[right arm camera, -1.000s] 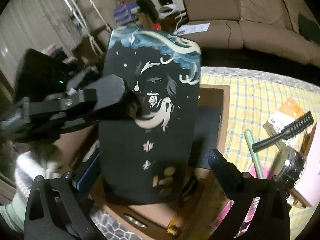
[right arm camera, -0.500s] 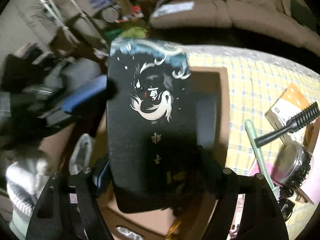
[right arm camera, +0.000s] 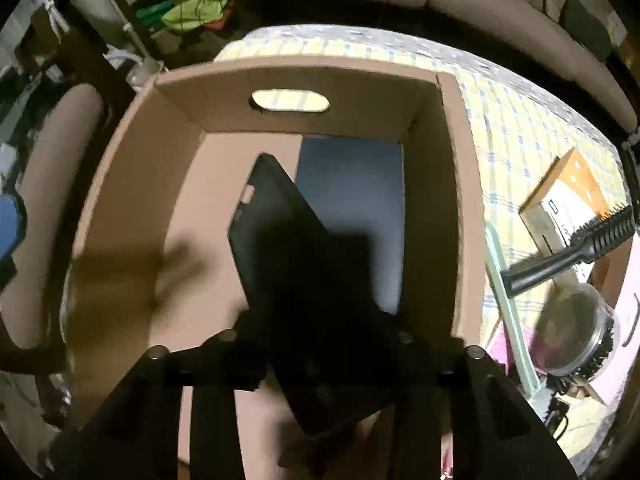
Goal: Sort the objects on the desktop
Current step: 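Lower both phones into the cardboard box and open both tools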
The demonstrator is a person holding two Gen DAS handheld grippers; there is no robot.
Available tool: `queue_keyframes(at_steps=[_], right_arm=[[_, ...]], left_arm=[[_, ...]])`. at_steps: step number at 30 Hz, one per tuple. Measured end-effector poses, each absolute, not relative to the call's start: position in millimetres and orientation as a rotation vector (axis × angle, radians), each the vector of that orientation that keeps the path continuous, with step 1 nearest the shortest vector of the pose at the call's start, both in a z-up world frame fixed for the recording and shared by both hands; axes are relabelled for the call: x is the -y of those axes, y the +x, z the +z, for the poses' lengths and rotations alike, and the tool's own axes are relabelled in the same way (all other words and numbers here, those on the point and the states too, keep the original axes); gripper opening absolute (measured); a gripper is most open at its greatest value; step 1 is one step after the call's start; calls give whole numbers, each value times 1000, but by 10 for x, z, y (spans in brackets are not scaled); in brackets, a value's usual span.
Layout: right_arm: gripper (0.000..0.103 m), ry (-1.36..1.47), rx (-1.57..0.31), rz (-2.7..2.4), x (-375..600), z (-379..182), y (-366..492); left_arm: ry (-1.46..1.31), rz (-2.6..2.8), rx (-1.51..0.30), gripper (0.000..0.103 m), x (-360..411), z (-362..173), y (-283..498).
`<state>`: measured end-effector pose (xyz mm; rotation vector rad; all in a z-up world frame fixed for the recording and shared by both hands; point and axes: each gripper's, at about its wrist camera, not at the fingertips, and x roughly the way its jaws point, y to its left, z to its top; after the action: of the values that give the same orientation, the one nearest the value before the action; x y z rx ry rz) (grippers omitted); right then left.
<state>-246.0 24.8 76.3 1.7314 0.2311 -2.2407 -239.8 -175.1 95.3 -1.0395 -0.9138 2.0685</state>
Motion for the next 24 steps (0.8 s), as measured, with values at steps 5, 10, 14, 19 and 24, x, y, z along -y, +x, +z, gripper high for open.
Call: queue_keyframes(at_steps=[5, 10, 14, 19, 24], right_arm=[[62, 1645, -303, -2288, -331, 1003, -2340], [64, 1552, -273, -2339, -584, 1392, -2269], [66, 1490, -275, -2361, -901, 1598, -2080], [66, 1452, -179, -2359, -1290, 1670, -1831], [66, 1450, -110, -2318, -1532, 1517, -1652]], left_arm=[[-1101, 2023, 931, 94, 1546, 906, -2288], [-1231, 2010, 958, 98, 1283, 718, -2283], [-1390, 2053, 939, 102, 1157, 517, -2328], [-1528, 2095, 907, 102, 1079, 245, -2369], [-1622, 2160, 849, 84, 1005, -8, -2450]])
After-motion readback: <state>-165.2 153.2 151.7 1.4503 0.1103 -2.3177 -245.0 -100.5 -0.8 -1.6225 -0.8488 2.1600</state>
